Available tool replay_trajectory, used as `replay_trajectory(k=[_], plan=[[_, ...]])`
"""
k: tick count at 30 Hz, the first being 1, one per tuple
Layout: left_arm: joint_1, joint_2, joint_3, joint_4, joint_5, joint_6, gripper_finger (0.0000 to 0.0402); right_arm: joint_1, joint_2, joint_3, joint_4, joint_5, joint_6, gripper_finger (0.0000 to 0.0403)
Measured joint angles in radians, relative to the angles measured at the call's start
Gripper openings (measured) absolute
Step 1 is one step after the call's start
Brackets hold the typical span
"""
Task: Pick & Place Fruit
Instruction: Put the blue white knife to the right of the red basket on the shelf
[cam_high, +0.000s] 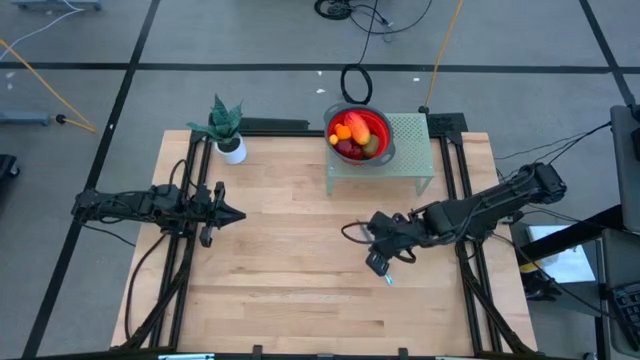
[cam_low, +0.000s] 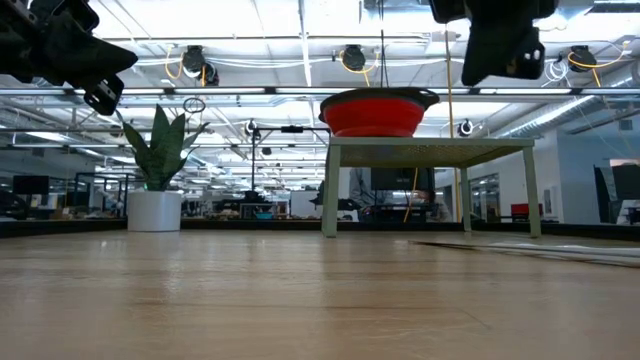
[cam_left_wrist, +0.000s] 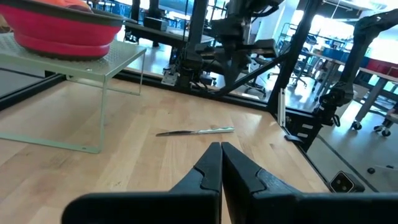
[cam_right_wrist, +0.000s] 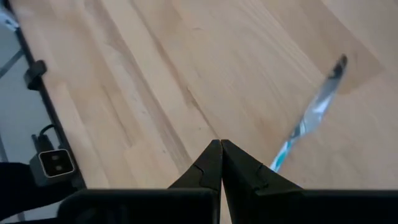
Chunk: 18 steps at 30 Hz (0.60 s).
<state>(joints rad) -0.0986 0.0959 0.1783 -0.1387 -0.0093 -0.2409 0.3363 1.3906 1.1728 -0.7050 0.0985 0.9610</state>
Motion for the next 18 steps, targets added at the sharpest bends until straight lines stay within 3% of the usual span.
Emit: replay_trajectory(k=[12, 18], plan=[[0.0, 0.0, 0.0, 0.0, -0.028, -0.002, 0.0005, 0.0, 0.0, 0.0, -0.107, -0.017, 0.186, 0.0], [0.0, 0.0, 0.0, 0.0, -0.036, -0.001, 0.0002, 0.0, 0.0, 0.0, -0.11, -0.025, 0.186, 0.0]])
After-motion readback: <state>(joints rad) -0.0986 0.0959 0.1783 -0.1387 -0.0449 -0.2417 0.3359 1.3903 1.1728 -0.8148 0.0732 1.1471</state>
